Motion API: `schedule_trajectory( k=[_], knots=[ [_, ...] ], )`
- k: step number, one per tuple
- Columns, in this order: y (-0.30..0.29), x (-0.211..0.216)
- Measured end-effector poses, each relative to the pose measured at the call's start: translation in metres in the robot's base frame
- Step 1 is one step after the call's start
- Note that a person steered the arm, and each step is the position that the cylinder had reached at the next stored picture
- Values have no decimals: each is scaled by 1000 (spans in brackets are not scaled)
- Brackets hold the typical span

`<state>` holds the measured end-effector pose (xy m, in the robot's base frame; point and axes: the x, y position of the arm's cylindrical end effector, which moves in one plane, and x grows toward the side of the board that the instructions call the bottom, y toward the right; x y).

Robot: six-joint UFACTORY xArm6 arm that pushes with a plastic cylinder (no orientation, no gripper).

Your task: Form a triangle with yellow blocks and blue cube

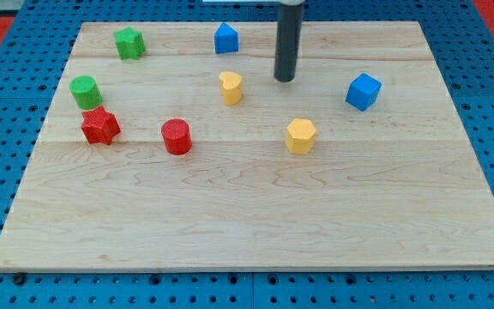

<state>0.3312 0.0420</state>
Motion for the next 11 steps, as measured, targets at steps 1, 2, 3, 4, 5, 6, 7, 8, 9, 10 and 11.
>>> schedule_trajectory(
  k=[1, 2, 3, 4, 5, 6, 7, 8, 9, 10, 11],
  knots=[
    [-22, 22],
    [-68, 16],
    [-56, 23],
    [15, 106],
    [134, 136],
    [182, 132],
    [191, 101],
    [186, 57],
    [118, -11],
    [104, -14],
    [173, 63]
  ],
)
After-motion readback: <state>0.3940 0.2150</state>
